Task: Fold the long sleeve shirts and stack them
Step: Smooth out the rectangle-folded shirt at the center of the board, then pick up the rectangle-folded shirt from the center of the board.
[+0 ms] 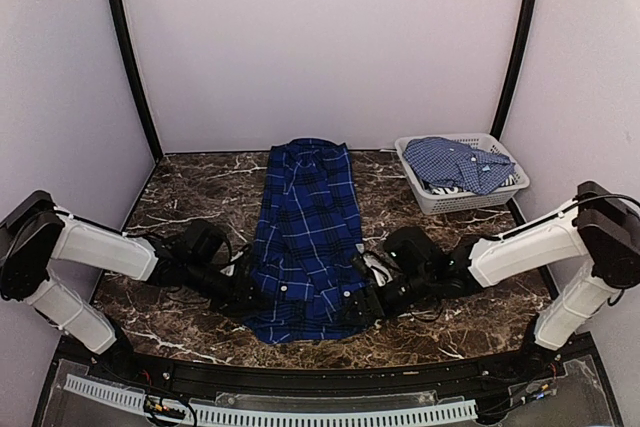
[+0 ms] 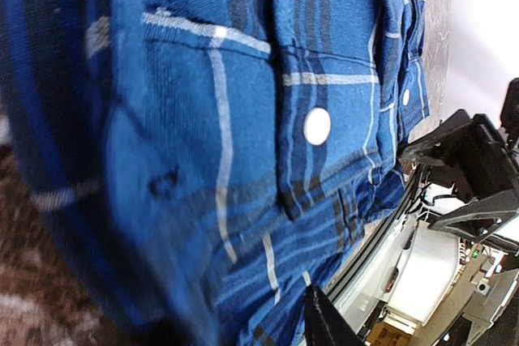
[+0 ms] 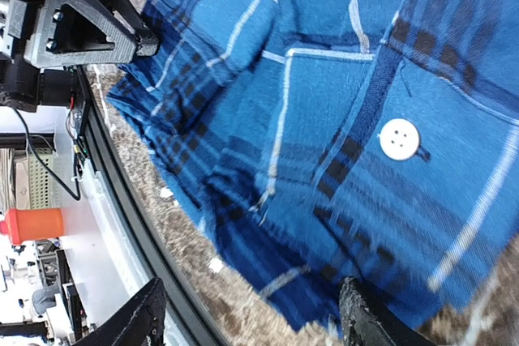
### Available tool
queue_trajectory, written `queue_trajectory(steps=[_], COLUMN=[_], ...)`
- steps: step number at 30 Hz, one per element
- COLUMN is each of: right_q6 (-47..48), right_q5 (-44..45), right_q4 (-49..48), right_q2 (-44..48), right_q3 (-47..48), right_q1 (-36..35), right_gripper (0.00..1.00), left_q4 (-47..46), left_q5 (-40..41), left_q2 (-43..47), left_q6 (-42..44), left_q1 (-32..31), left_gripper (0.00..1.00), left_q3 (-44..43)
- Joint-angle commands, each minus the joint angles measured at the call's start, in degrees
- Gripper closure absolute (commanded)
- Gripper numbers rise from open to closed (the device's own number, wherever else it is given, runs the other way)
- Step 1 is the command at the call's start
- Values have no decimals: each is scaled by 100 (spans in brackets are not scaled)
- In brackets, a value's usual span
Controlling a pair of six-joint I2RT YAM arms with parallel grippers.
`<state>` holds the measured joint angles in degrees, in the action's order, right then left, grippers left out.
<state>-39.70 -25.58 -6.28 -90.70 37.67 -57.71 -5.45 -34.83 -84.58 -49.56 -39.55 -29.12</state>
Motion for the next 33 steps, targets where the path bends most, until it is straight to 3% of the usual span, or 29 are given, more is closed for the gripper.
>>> queue_trajectory(steps=[1,8,14,20,25,33], right_q6=[63,-147,-396,-631,-840,-938], right_q5=[348,489,240,-22,-85,85], right_q4=[580,581,35,-618,-1030,-1170], right_q2=[586,927,998,722,476,336], right_q3=[166,-20,-444,-772,-843,-963], right_q1=[-3,369,766,1052,1108,1183], right_gripper=[30,34,40,45,49,51], left_q4=[1106,1995,1992,1312,492,158], left_q5=[321,1194,1628,1250,963,595], left_q2=[697,1395,1361,1066,907,462], left_q6=[427,741,870,925,532,467], left_q1=[-26,40,462,973,1083,1099], left_gripper=[62,58,59,59,60,59], left_q3=[-429,-839,-744,-426,-131,-13])
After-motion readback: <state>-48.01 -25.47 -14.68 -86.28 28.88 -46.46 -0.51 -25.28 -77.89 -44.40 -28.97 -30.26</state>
